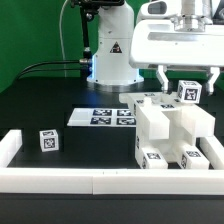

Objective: Assemble chair

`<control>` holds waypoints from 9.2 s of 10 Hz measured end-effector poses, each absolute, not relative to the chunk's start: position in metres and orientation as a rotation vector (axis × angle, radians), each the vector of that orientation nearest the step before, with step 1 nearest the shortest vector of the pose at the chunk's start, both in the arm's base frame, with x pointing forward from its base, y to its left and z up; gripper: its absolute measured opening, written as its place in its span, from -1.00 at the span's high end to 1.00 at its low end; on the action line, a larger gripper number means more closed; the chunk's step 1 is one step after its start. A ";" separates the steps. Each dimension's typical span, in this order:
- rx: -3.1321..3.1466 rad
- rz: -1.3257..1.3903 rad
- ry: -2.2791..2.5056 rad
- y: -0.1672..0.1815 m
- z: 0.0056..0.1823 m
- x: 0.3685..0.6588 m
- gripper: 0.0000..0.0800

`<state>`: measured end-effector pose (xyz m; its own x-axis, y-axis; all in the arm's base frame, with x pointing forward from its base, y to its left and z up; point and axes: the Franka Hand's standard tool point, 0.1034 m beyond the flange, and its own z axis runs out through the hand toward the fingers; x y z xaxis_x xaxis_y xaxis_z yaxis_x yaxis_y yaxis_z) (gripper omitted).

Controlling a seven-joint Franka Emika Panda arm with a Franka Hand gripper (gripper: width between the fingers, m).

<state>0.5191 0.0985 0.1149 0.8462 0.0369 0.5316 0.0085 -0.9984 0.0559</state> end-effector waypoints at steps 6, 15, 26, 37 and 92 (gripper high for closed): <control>3.166 0.413 -0.037 0.104 0.136 0.523 -0.62; 3.155 0.016 -0.110 0.103 0.122 0.532 -0.62; 2.817 0.043 -1.487 0.104 0.118 0.533 0.30; 3.169 0.073 -0.365 0.102 0.127 0.527 -0.62; 3.053 0.069 -0.955 0.129 0.123 0.533 -0.50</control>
Offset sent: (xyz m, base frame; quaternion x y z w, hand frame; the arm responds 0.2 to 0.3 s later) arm 0.0082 -0.0118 0.0321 0.0103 -0.0851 0.0099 0.9963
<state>0.5326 0.1294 0.1231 0.8211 -0.5703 0.0239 -0.5678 -0.8203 -0.0682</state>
